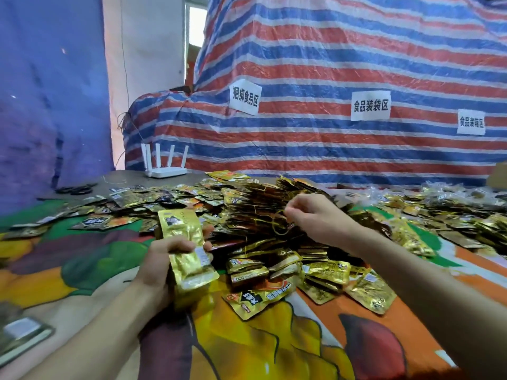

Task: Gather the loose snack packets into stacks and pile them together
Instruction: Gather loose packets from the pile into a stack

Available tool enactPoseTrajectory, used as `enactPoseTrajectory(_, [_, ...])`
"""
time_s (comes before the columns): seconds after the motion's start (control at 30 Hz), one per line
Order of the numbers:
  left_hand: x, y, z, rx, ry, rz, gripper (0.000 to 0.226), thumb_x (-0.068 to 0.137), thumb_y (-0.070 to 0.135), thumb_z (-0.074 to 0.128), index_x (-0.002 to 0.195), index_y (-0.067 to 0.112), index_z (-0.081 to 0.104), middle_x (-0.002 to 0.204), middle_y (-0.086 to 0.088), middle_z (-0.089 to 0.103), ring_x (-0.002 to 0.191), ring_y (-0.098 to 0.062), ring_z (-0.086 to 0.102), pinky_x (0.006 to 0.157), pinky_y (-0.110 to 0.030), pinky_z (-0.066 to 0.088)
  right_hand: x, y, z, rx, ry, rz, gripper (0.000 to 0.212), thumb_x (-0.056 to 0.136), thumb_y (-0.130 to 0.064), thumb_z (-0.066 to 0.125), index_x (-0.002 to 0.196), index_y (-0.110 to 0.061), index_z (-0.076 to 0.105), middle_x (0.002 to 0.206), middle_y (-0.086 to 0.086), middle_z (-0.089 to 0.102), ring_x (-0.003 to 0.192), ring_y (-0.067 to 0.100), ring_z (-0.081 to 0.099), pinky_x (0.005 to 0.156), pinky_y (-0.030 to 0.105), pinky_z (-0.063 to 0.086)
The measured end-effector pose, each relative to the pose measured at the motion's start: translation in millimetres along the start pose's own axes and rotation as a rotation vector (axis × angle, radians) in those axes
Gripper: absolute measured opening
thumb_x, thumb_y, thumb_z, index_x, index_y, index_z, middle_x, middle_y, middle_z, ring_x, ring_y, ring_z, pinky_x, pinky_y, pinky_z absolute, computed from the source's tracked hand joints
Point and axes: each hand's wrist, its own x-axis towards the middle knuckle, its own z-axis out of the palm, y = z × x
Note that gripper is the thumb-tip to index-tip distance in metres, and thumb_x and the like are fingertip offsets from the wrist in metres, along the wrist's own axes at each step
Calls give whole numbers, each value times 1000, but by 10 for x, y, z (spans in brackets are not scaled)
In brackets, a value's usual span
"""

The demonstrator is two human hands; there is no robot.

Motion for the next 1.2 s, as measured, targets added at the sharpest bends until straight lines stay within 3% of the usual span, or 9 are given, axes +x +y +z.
enactPoseTrajectory(0.1, [-34,39,10,-6,-82,-8,52,68,5,47,112,3,76,87,-14,68,72,-22,60,64,-30,55,126,-275,387,132,-29,-83,19,104,-23,54,102,-10,68,79,-3,61,61,4,50,48,11,38])
enactPoseTrajectory(0.23, [-42,29,29,31,-35,-50,36,63,5,54,89,-2,78,84,-17,71,66,-28,68,60,-34,58,292,-488,856,151,-30,-153,18,104,-25,52,101,-13,65,89,-3,66,64,5,49,56,21,41])
enactPoseTrajectory(0.43, [-54,130,-24,-23,-101,-28,37,58,7,58,94,4,66,82,-15,62,70,-29,60,64,-34,50,275,-311,1271,124,51,-176,17,104,-27,52,94,-14,58,85,-7,60,74,5,54,63,21,41])
enactPoseTrajectory(0.57, [-62,188,-86,-157,-302,-47,42,53,7,66,92,8,52,79,-9,51,68,-25,56,62,-32,49,254,-219,1143,765,-251,-37,31,89,-29,66,93,2,67,71,-1,53,68,12,52,63,26,40])
enactPoseTrajectory(0.63, [-50,189,-108,-177,-326,-36,41,53,7,66,91,8,51,78,-8,50,68,-24,55,61,-32,48,213,-204,1014,1083,-384,-46,24,75,-22,64,85,-2,71,72,3,52,67,13,48,62,27,32])
enactPoseTrajectory(0.8, [-32,131,-89,-79,-327,-106,39,52,6,66,90,7,55,77,-9,49,69,-24,51,61,-32,43,121,-213,905,1302,-428,-71,12,64,-19,45,56,-14,52,66,8,53,71,21,48,72,34,35])
enactPoseTrajectory(0.93, [-28,113,-66,15,-242,-121,30,55,8,60,84,6,62,74,-11,51,67,-26,51,63,-34,40,116,-257,899,1530,-375,-95,28,77,-3,38,75,-8,65,58,4,47,73,26,58,90,39,50])
enactPoseTrajectory(1.07, [-14,82,-49,28,-131,-100,28,58,6,54,80,4,71,74,-14,57,64,-29,57,66,-35,45,132,-280,1002,1491,-315,-10,36,95,8,45,119,-2,69,81,11,68,55,20,62,65,39,61])
enactPoseTrajectory(1.2, [-17,71,-22,7,29,-73,28,68,3,49,80,6,74,78,-15,62,67,-33,62,72,-41,54,83,-273,1119,1218,-246,7,38,86,-10,71,124,-12,69,105,17,76,79,30,76,58,35,61])
